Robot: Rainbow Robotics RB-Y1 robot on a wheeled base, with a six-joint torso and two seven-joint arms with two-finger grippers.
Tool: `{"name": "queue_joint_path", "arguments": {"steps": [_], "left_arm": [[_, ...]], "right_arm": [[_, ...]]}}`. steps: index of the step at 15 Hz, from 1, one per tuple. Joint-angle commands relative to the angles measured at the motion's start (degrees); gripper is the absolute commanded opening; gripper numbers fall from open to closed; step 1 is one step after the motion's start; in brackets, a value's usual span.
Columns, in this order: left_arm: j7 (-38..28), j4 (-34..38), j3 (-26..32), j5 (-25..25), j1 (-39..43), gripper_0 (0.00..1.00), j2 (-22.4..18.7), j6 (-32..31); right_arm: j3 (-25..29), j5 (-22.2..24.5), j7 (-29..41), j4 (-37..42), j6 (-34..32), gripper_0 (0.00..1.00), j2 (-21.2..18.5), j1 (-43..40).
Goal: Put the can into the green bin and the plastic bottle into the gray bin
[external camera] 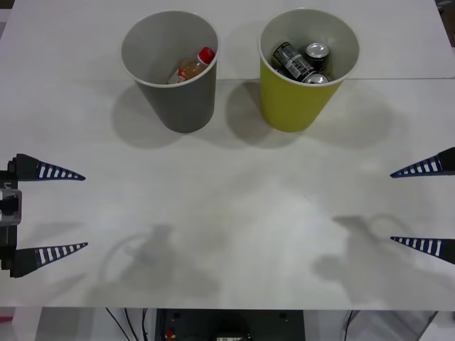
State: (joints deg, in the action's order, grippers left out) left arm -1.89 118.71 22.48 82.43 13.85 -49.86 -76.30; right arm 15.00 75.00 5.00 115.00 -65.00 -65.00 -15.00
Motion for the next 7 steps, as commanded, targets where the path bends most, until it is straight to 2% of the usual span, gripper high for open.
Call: {"name": "queue_joint_path", "arguments": {"steps": [1,7], "left_arm": [[0.6,0.0,0.4,0.1,0.7,1.00,-2.5,0.0],[0.8,-0.1,0.5,0.7,1.0,1.00,-3.0,0.0]], "right_arm": [[0.0,0.0,0.0,0.0,0.0,1.00,0.0,0.0],[0.0,0.0,0.0,0.0,0.0,1.00,0.0,0.0]]}}
